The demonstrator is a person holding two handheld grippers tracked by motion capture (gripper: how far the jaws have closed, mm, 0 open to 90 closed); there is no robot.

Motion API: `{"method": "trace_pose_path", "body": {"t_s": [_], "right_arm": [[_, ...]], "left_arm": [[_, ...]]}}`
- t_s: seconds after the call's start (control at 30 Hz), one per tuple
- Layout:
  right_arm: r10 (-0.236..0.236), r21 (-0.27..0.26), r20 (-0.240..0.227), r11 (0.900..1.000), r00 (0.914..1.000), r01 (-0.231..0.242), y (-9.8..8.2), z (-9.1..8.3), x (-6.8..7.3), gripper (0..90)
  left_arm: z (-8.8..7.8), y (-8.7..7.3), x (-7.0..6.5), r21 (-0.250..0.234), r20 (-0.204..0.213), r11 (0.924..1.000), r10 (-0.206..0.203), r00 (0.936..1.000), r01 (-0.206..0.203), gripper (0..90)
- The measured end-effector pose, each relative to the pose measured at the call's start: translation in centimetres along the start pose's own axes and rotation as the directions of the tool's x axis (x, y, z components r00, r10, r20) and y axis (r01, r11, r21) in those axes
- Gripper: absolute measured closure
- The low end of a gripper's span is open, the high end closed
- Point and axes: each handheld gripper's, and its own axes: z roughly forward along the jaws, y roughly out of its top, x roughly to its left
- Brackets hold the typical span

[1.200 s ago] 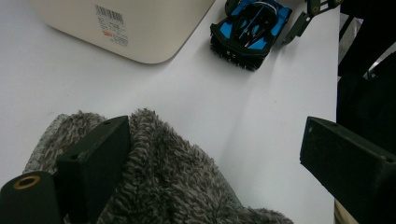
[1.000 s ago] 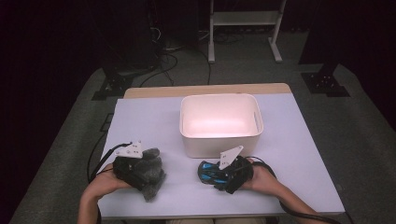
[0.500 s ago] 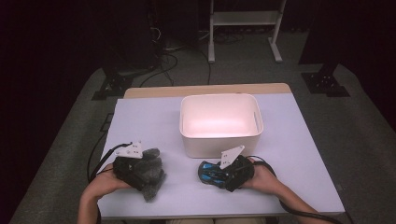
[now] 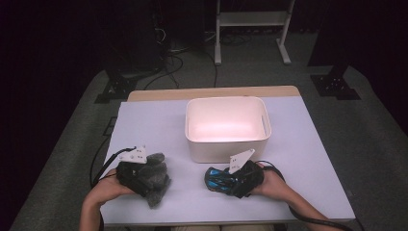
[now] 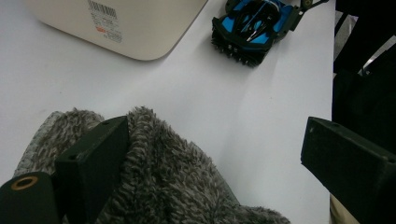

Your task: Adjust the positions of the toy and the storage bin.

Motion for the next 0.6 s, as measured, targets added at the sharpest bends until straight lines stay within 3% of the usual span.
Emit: {"method": "trace_pose_path", "body": {"t_s": [0.47,0.6], "right_arm": [[-0.023,-0.02,-0.007,1.0,0.9997,0.023,-0.04,-0.05,0.53,26.3],[-0.004,-0.001,-0.025,1.0,0.9997,0.004,-0.42,0.1,0.34,21.3]], "left_arm": [[0.04,-0.02,-0.02,0.003,0.005,1.0,0.003,1.0,-0.003,7.7],[0.04,-0.03,-0.04,0.003,0.006,1.0,0.001,1.0,-0.001,7.7]]}}
